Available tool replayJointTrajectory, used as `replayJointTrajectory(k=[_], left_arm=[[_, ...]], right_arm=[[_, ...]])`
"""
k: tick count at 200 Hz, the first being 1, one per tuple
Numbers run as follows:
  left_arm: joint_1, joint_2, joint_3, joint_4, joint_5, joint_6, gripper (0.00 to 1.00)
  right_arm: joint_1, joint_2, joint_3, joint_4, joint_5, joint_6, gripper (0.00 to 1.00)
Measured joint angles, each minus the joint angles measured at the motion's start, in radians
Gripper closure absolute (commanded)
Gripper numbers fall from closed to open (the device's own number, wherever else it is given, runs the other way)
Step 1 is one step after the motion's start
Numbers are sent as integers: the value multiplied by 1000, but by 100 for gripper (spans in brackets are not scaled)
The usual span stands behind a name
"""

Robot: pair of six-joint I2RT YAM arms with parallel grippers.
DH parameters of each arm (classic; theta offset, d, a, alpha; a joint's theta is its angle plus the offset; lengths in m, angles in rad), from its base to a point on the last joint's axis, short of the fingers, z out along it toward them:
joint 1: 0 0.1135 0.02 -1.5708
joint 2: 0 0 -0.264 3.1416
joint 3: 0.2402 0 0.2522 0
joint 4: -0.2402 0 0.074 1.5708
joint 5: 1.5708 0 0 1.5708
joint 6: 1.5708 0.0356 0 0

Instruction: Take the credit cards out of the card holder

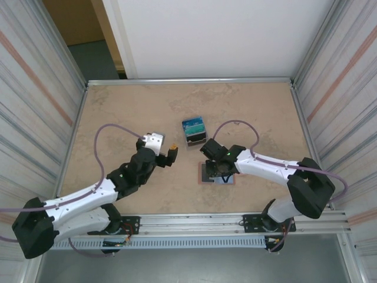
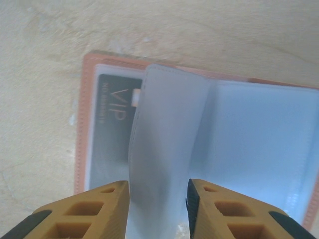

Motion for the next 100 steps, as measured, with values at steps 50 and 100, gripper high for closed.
replayJointTrajectory(k=[50,100], left_arm=[[-32,82,46,12,-14,78,1],[-73,236,124,25,20,172,1]], right_arm=[[-90,-85,-71,-17,-1,6,65],[-182,-136,-124,-21,-17,6,67]])
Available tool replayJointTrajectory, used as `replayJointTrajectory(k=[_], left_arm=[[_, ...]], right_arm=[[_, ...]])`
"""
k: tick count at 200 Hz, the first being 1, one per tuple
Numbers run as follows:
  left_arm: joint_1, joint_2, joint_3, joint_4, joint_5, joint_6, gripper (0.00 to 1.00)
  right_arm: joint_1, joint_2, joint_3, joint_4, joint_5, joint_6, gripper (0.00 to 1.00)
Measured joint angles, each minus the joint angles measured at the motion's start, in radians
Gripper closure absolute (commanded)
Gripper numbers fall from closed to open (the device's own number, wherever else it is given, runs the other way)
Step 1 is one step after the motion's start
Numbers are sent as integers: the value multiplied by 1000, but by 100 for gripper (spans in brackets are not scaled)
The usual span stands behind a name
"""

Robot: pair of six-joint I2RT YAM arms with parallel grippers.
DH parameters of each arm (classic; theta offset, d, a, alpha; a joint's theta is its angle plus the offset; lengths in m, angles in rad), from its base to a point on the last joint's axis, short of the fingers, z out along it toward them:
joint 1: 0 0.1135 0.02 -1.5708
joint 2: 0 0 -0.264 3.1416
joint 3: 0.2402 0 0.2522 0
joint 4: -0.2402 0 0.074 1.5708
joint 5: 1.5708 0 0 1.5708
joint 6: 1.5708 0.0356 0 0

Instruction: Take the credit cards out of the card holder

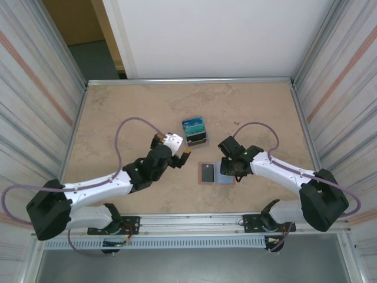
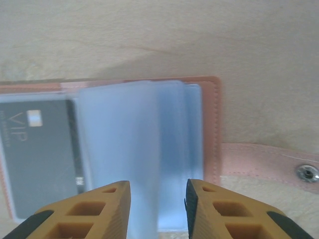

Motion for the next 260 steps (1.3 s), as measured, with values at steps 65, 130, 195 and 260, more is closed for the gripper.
replayJointTrajectory(k=[65,130,195,260], left_arm=[[-50,285,124,-3,92,74,1],[-74,488,200,1,182,47,1],[-76,529,209,-8,180,-13,1],[-76,512,163,-7,156,-63,1]], right_arm=[[-67,-152,-37,-1,-47,0,64],[-102,-333,-38,-1,-51,4,68],[-116,-282,-69,83,-184,19,56],[-111,-164,-76,198,-335,29,67]])
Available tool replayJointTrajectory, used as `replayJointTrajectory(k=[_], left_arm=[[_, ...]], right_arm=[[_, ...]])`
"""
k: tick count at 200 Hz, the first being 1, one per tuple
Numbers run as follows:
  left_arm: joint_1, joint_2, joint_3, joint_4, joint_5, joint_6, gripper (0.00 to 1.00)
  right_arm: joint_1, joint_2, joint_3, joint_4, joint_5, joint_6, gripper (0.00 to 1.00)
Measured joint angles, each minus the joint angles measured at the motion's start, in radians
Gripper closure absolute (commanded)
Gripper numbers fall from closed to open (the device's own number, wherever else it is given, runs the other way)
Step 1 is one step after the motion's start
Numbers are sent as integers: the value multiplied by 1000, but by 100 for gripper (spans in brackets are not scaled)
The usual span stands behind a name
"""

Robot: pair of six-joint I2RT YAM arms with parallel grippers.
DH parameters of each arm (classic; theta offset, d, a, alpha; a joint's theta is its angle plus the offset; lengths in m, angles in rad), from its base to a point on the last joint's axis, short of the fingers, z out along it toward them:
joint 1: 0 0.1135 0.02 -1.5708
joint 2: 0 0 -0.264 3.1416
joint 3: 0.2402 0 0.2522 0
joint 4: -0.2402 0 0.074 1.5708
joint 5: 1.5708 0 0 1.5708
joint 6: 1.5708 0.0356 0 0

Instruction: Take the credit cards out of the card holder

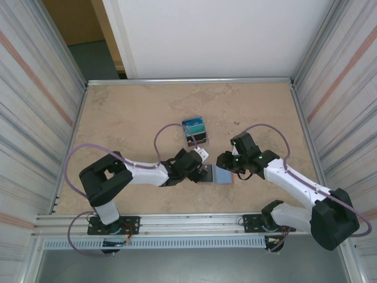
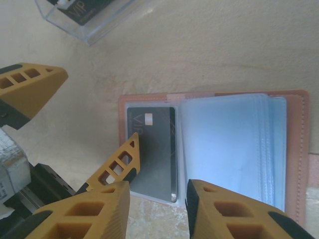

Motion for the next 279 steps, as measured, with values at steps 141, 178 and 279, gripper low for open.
replayJointTrajectory(k=[141,178,279], left_arm=[[-1,-170,-69,-32,-43,-56,1],[-1,-163,-69,-40,-43,-69,1],[-1,-86,-68,-71,-42,-82,1]], right_arm=[[114,263,69,63,-56,23,78],[122,292,80,64,-56,23,77],[128,369,93,53,-49,23,78]])
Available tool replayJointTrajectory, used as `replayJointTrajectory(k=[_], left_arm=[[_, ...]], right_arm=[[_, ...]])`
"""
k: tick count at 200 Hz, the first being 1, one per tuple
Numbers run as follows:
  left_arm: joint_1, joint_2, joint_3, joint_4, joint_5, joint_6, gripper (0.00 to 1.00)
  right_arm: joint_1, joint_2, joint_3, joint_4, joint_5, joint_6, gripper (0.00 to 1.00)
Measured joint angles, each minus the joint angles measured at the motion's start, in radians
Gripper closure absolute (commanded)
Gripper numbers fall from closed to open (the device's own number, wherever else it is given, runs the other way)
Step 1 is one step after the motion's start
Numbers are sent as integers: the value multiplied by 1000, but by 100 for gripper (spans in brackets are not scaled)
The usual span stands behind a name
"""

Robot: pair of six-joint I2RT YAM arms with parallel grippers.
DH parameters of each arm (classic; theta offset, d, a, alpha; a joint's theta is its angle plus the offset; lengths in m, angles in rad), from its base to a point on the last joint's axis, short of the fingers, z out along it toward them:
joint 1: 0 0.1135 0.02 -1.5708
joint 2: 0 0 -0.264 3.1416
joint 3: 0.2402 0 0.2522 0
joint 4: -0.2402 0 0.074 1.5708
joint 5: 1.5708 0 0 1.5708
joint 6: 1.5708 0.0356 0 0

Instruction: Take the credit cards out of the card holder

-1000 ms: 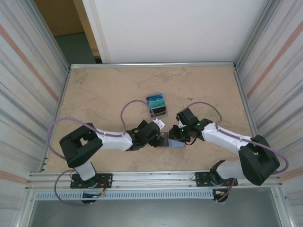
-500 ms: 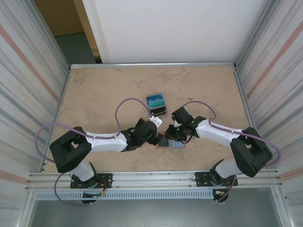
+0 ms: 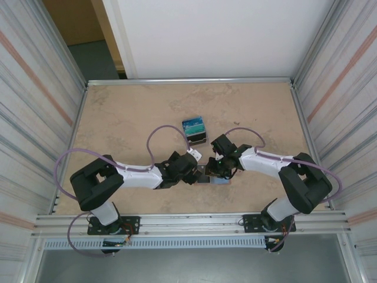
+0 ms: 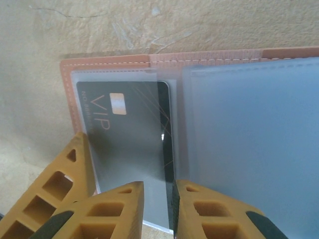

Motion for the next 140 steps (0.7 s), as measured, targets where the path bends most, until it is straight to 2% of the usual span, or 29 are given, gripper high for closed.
replayJointTrajectory(k=[74,140], left_arm=[[0,12,28,-47,-5,0,1],[0,15,50,-93,-16,-1,1]], right_arm=[[-10,20,0,0,-15,2,79],[-71,-2,-91,155,-148,29,78]])
